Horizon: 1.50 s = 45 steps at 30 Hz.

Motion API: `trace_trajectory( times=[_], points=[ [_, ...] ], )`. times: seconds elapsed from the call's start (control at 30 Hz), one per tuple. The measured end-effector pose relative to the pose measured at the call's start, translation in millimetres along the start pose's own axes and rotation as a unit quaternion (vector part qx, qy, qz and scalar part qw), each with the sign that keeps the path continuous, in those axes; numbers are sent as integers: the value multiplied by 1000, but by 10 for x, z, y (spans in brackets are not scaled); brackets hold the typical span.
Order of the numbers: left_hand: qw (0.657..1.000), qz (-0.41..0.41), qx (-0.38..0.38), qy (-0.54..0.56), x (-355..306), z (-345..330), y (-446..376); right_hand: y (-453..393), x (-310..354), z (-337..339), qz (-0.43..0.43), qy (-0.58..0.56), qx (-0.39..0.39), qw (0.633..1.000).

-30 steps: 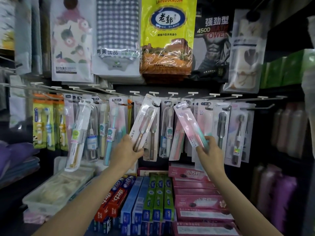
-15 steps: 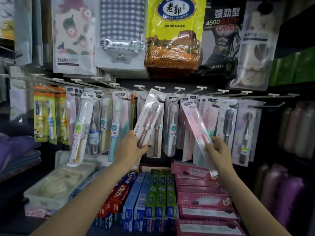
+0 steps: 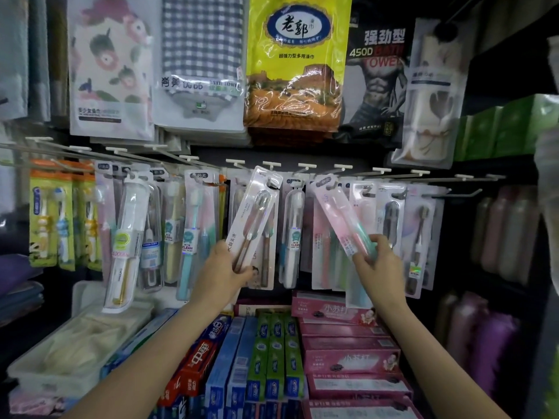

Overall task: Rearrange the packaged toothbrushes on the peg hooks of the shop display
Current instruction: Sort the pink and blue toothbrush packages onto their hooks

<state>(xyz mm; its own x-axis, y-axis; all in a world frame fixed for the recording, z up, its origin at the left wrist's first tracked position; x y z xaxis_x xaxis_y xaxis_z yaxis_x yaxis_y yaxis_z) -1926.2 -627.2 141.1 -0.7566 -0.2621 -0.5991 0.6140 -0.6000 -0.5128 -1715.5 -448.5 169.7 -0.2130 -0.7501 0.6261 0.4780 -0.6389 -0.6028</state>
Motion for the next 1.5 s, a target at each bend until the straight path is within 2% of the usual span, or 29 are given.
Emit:
trace_trajectory(
  times=[0.17,0.27,0.4,0.53,0.67,0.77,0.87,0.93,1.3,1.5],
  points=[
    [1000,2,-4,-18,-28,18,6,35,-29,-106,-57,-150,18,987],
    [1000,9,0,-28,-10,25,9,127,46,-309,-67,-194,54,977],
    [999,4,-9,-46,-8,45,11,154,226,-532,50,-120,43,991],
    [999,-4,-11,-35,-19,40,29,-83,248,-742,-14,-104,74,992],
    [1000,-8,-8,-24,-32,31,37,-214,311,-826,-68,-29,79,994],
    [999,-10,-12,-32,-11,50,19,-28,387,-939,5,52,83,995],
    [998,-10,-11,-58,18,157,-16,83,492,-1062,100,10,103,990],
    [996,-11,-13,-83,35,264,-31,47,525,-1166,114,-1,117,987],
    [992,-28,6,-120,15,427,11,-174,525,-1693,-64,-94,111,987],
    [990,-31,5,-136,16,430,-13,-48,398,-1446,-20,-169,108,979]
  ],
)
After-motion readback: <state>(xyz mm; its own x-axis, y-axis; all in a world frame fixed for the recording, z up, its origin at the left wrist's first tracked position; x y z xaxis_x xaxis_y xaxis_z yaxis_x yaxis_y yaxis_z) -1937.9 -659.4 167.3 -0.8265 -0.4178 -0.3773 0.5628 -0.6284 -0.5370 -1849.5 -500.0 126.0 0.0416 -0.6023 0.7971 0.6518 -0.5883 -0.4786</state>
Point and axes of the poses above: each hand's wrist, its own y-axis away from the middle knuckle, its own z-axis out of the back of the hand, x = y × z, the point moved 6 cm from there along -y, towards the middle knuckle, and after that the axes turned 12 degrees about x, right-handed, at the moved point
